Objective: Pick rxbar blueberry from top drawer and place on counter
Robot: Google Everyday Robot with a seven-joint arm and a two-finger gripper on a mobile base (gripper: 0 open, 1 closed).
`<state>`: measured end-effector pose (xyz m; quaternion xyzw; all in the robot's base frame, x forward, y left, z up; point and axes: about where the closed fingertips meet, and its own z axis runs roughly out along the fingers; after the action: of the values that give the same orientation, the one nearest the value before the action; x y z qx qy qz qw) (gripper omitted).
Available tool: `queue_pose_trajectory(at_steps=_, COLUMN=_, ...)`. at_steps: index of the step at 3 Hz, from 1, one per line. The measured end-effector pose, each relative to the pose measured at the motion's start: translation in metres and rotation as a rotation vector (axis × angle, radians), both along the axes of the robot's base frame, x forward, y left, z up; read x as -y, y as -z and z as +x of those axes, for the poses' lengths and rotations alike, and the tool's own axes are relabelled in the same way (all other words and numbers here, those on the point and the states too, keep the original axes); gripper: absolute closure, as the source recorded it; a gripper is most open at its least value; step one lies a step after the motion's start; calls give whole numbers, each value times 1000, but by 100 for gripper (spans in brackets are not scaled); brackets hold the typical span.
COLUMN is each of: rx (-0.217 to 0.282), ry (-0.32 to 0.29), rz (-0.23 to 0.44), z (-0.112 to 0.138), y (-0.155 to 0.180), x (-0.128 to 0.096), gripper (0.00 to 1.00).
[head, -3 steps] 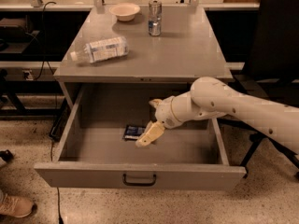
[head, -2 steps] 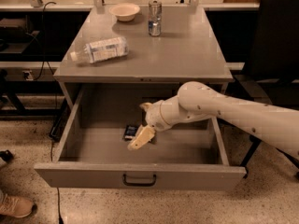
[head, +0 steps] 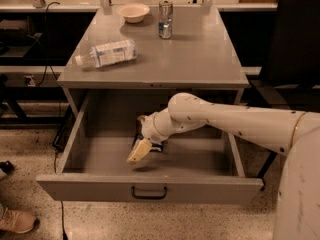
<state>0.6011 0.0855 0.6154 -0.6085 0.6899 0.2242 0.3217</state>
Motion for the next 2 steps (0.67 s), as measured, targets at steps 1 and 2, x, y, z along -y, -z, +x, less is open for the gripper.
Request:
queue_pose_trajectory(at_steps=1, rx=-13, ry=6, rz=-13, z=6, y=13, x=0, gripper=0)
queue_pose_trajectory(at_steps=2, rx=-18, ry=29, rz=-34, z=16, y=22, x=2, gripper=0)
